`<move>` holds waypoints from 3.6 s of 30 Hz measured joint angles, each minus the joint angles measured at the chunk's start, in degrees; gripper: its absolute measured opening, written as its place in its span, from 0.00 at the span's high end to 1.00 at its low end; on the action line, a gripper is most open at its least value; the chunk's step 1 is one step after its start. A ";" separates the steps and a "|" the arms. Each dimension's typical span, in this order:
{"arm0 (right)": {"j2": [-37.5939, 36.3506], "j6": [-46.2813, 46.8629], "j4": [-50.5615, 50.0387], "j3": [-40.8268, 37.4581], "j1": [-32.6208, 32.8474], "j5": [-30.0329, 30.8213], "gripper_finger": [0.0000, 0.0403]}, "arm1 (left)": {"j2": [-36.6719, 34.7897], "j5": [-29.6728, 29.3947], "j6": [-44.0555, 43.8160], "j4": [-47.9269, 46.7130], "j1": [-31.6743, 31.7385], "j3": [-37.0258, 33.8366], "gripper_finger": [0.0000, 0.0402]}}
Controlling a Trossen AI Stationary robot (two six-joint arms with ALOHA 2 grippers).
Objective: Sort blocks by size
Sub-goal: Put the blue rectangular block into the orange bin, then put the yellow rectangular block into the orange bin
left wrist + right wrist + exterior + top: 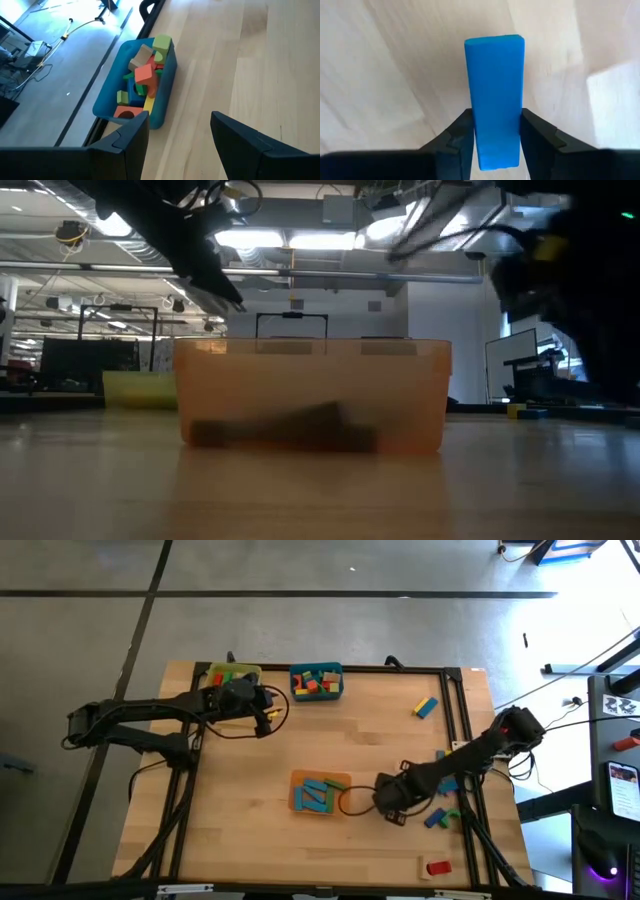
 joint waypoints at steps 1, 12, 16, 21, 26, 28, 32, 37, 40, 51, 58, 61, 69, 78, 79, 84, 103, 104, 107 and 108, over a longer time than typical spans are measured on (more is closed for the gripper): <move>-0.01 -0.81 -0.05 0.92 -0.75 0.23 0.68 | -0.01 0.00 0.09 -0.30 0.00 0.00 0.51; -0.12 -5.50 0.29 14.10 -6.75 7.03 0.67 | -0.01 0.00 0.32 -0.81 -0.01 0.00 0.51; -0.16 -8.49 4.28 16.68 -7.00 11.39 0.66 | -0.01 -0.02 0.38 -0.81 0.00 0.00 0.51; 0.36 -11.80 14.37 16.72 -7.46 14.36 0.65 | -0.01 -0.02 0.38 -0.79 -0.02 0.00 0.51; 2.89 -17.64 22.09 16.70 -8.17 13.79 0.65 | -0.03 -0.04 0.38 -0.68 0.00 0.00 0.51; 4.40 -19.65 23.25 16.70 -8.10 13.58 0.64 | -0.09 -0.04 0.38 -0.77 0.00 0.00 0.51; 7.63 -21.94 24.13 16.68 -8.10 13.30 0.64 | -0.14 -0.07 0.38 -0.64 0.00 0.02 0.51; 11.42 -24.86 24.40 16.70 -8.12 13.84 0.64 | -0.14 -0.07 0.35 -0.71 -0.01 0.02 0.51; 13.33 -26.58 24.31 16.70 -8.10 14.81 0.64 | -0.16 -0.07 0.34 -0.69 -0.01 0.02 0.51; 15.75 -27.63 24.09 16.70 -8.15 19.87 0.53 | -0.16 -0.05 0.34 -0.71 -0.01 0.02 0.51; 15.63 -26.25 22.36 17.52 -8.17 17.57 0.41 | -0.16 -0.04 0.34 -0.72 -0.02 0.02 0.51; 15.24 -26.20 19.07 21.33 -8.08 17.28 0.39 | -0.16 -0.04 0.34 -0.70 -0.02 0.02 0.51; 15.20 -26.29 -1.69 36.06 -8.06 23.82 0.39 | -0.16 -0.04 0.32 -0.77 -0.01 0.02 0.51; 13.94 -14.79 -22.74 39.63 -11.92 29.39 0.39 | -0.16 -0.04 0.30 -0.81 -0.02 0.02 0.51; 13.57 -13.49 -24.82 39.09 -12.72 29.66 0.39 | -0.16 -0.04 0.30 -0.83 -0.02 0.02 0.51; 10.14 -9.79 -29.10 34.06 -17.48 29.78 0.39 | -0.16 -0.04 0.17 -1.06 -0.01 0.02 0.51; -7.55 -2.18 -14.46 7.59 -47.90 26.58 0.39 | -0.16 -0.03 0.16 -1.52 -0.02 0.02 0.51; -7.55 -2.20 -13.55 6.82 -49.45 26.29 0.39 | -0.16 -0.02 0.14 -1.53 -0.01 0.02 0.51; -7.37 -3.54 -10.11 4.06 -53.46 26.24 0.39 | -0.16 -0.02 0.14 -1.53 0.00 0.02 0.51; -7.31 -3.70 -9.14 3.21 -54.81 26.23 0.39 | -0.16 -0.02 0.14 -1.53 0.00 0.02 0.51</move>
